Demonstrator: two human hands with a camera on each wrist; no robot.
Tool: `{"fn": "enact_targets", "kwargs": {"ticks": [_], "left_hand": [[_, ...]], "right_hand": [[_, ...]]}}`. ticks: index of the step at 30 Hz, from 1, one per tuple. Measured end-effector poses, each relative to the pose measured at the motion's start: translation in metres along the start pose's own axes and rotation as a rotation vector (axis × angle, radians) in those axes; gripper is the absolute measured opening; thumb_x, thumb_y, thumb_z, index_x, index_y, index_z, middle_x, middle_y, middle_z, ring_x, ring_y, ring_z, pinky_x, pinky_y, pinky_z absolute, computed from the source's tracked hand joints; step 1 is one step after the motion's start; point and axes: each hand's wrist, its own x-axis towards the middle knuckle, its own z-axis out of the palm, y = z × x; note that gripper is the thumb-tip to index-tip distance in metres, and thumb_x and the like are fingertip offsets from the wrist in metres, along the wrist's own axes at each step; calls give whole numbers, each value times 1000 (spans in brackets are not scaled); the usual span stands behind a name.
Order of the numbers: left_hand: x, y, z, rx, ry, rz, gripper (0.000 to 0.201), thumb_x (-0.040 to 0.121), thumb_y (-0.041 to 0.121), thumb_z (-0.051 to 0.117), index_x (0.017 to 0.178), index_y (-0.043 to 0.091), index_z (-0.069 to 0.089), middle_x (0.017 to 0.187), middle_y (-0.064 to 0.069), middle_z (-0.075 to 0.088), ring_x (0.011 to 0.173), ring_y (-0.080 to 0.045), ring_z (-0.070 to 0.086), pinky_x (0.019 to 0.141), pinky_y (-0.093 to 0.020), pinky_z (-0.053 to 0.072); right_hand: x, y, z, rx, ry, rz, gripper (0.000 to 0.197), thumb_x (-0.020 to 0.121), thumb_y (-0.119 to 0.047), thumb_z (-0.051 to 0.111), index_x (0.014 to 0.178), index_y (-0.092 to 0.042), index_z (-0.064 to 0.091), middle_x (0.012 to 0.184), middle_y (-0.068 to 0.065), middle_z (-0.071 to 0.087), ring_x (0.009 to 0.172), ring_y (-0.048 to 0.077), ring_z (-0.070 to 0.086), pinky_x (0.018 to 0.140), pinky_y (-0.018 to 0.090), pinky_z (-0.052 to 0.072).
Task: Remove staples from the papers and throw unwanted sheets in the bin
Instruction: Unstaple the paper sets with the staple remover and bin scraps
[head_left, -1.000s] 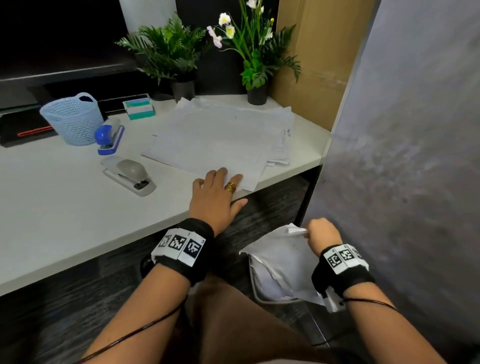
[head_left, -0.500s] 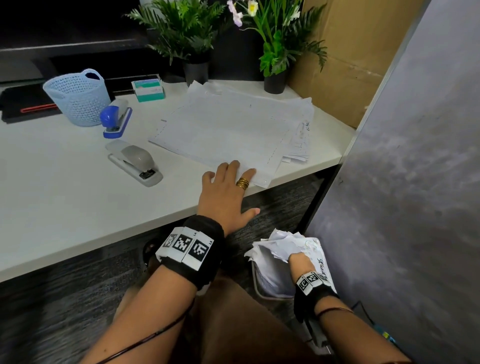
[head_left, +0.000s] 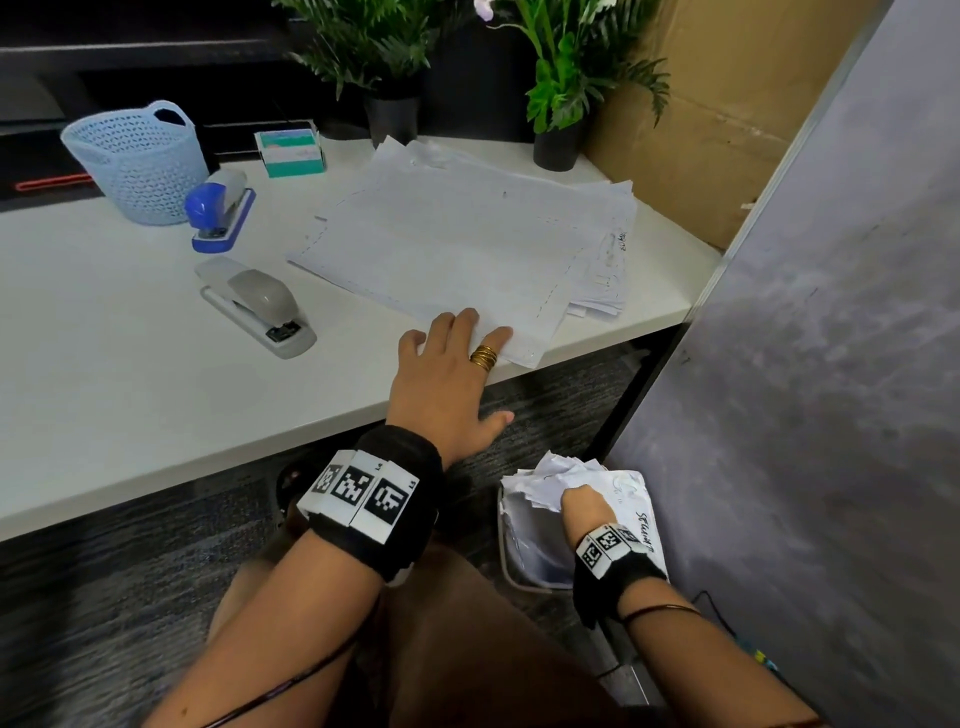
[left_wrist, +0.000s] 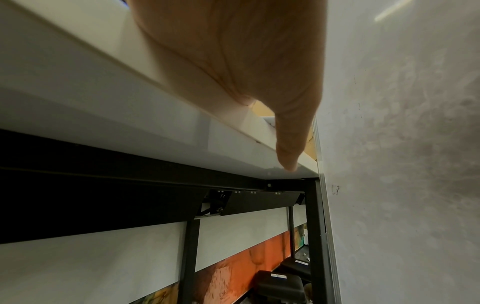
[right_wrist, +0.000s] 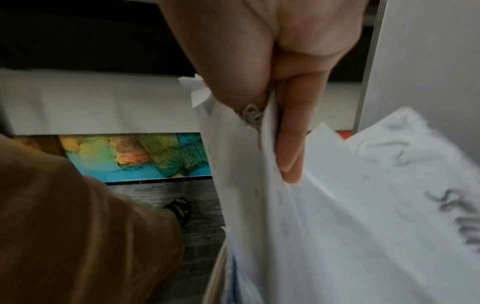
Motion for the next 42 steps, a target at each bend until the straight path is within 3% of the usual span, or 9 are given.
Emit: {"fn": "enact_targets", "kwargs": {"ticks": [4,10,14,17,22,26,31,36,42], "left_hand": [[1,0,1,1,0,5,83,83,64,46,148,29,7,152,-7,11,138,-28,11,106,-44,19],[1,0,2,-8,13,6,82,82,64,45,148,30,8,152,-7,11,138,-27,12,105,-45,19],[0,0,2,-18,20,5,81,82,63,46,147,30,10,151,-7,12,138,-27,12,105,-44,19],[0,-1,1,-20,35,12,80,83,62,46,147,29,10,150,-7,13,137,-27,13,104,-43,19],[-3,0,2,-35,48,10,76,85,58,45,148,29,14,149,-7,21,138,-27,13,108,-47,11],[-5,-6,2,-210,117,-8,61,90,45,46,145,26,29,136,-3,37,131,-23,28,107,-38,17],[-8,-14,4,-420,347,-12,29,93,30,52,112,16,68,99,-3,60,95,-27,56,94,-34,25],[-10,-9,7,-452,401,6,40,96,39,37,97,19,72,92,2,64,90,-17,60,111,-44,10],[-13,-14,12,-802,522,113,38,93,34,41,87,9,69,85,1,63,85,-10,55,100,-27,33]], "right_hand": [[20,-10,29,99,-172,90,37,80,-55,37,76,-24,56,81,-5,58,86,16,57,71,26,21],[7,1,71,356,-585,61,53,98,-50,32,135,-14,42,132,15,54,122,31,49,105,36,32],[-1,10,53,420,-492,121,62,94,-60,27,125,-13,51,120,14,62,114,31,55,99,36,35],[-4,15,24,382,-135,87,68,87,-69,24,108,-18,64,104,4,68,104,26,59,93,31,37],[8,-3,-67,665,301,108,21,92,-31,56,93,-14,70,83,6,70,78,24,65,67,29,48],[15,-26,-148,823,594,-31,19,91,-22,58,77,-11,66,71,0,63,65,13,55,64,21,38],[24,-40,-184,1177,476,184,62,91,-48,51,60,6,53,55,17,57,49,28,53,61,27,50],[21,-46,-200,1330,241,311,38,83,-42,67,90,-6,54,71,15,64,38,15,56,44,28,53],[21,-39,-209,1788,234,405,70,84,-9,69,138,-13,25,91,-1,54,85,17,58,59,30,55]]}}
